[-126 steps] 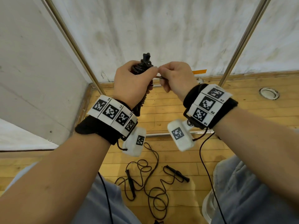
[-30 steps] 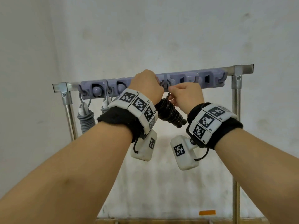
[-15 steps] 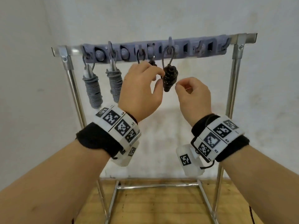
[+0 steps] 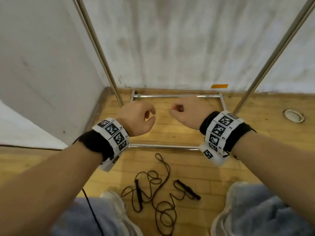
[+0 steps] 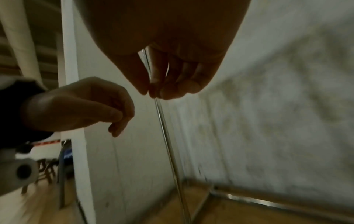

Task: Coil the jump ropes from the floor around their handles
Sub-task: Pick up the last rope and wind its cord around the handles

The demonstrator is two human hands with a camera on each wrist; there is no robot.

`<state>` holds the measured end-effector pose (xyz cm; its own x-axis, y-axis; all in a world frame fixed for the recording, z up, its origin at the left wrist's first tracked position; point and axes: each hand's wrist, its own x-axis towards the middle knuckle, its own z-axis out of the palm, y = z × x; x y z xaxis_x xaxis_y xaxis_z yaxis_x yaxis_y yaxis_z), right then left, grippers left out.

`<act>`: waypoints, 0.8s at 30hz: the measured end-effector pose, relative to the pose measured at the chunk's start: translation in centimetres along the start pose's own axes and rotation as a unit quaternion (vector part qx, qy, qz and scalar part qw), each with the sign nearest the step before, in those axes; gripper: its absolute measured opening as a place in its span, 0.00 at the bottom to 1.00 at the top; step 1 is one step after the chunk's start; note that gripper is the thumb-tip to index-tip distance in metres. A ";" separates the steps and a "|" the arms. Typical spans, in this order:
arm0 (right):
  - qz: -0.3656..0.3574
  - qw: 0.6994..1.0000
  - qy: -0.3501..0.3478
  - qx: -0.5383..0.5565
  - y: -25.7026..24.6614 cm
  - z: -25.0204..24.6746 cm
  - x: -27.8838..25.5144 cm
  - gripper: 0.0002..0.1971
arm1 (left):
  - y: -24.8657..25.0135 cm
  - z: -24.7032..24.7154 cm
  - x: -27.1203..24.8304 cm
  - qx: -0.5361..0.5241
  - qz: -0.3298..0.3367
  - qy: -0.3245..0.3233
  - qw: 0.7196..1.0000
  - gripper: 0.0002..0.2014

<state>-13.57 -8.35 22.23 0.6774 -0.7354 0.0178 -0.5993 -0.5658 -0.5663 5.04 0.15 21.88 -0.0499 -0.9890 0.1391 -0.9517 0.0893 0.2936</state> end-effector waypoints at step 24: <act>0.242 0.842 -0.446 -0.182 18.5 31.1 -6.7 0.07 | -13.3 31.5 -10.3 0.083 -0.153 -0.563 0.808 0.12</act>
<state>-15.95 -2.25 -13.93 0.2692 -0.4322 -0.8606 -0.8786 -0.4762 -0.0357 8.73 5.46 -13.25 0.0408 -0.4510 -0.8916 -0.9945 -0.1046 0.0074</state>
